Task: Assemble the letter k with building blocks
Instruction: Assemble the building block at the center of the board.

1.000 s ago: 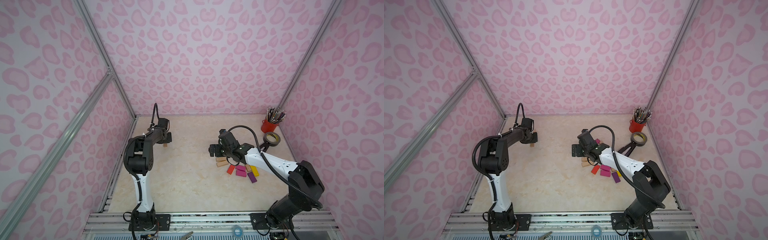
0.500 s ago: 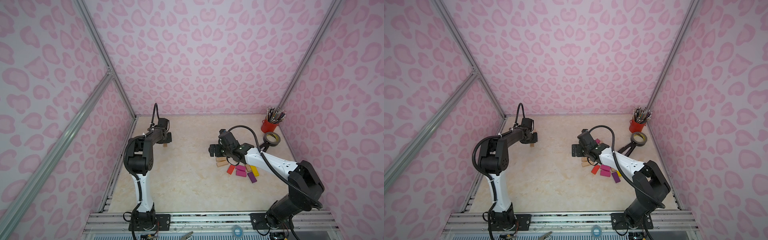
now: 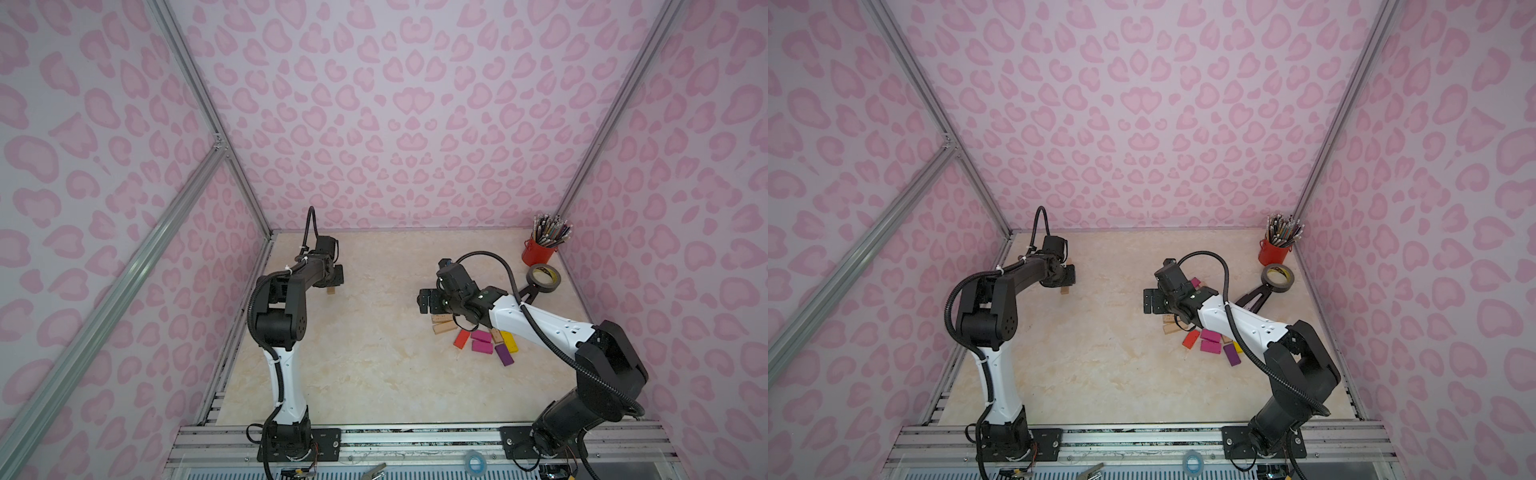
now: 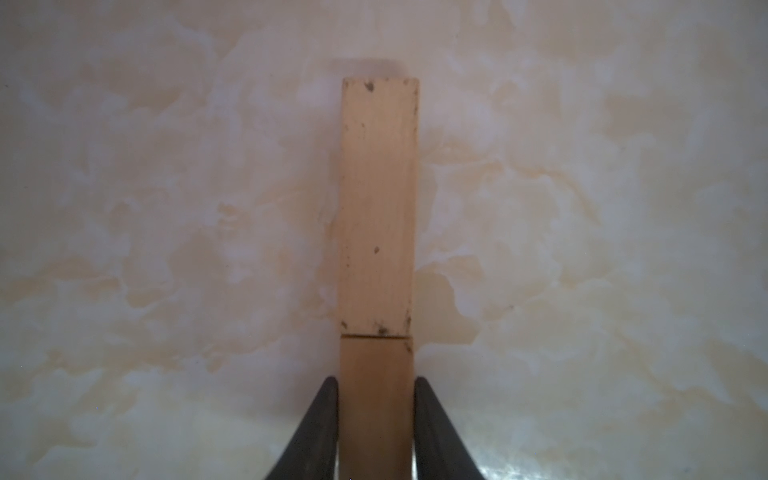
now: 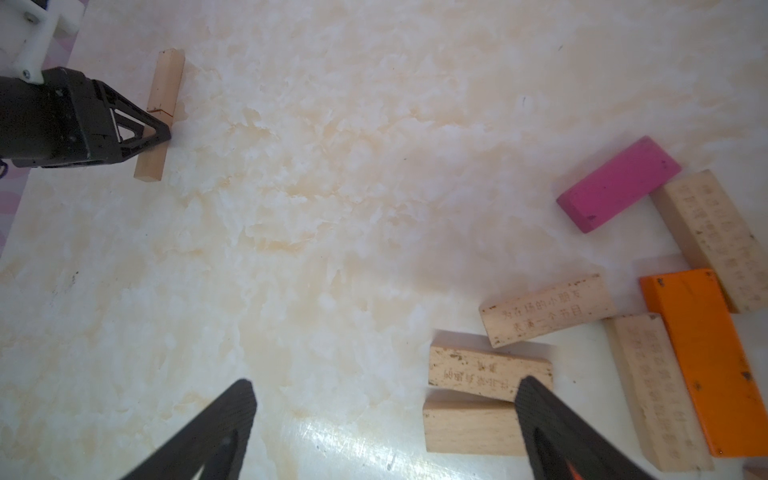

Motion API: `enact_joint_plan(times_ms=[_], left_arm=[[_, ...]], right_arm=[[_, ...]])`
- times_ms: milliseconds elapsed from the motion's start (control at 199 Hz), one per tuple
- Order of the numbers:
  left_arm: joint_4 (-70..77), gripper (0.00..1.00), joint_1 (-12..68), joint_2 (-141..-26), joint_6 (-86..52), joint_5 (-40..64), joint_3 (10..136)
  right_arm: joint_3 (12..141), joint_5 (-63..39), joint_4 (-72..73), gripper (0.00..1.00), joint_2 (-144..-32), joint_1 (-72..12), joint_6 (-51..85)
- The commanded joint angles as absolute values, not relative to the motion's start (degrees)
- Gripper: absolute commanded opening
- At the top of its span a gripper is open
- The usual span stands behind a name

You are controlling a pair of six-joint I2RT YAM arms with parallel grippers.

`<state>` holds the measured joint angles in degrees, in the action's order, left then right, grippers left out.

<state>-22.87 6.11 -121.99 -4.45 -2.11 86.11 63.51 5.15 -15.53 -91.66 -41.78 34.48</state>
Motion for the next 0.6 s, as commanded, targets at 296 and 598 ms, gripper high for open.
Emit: enact_joint_plan(times_ms=[296,598], left_arm=[[-23.18,0.31,5.79,-122.34,-4.61,-2.37,86.75],[-23.27,0.32,5.71,-122.34,-4.91,-2.56,86.84]], right_arm=[[63.74,5.19,-15.97,0.99,-91.97,-41.75,34.89],[63.77,5.17,-15.96,0.99,-91.77,-41.79,34.96]])
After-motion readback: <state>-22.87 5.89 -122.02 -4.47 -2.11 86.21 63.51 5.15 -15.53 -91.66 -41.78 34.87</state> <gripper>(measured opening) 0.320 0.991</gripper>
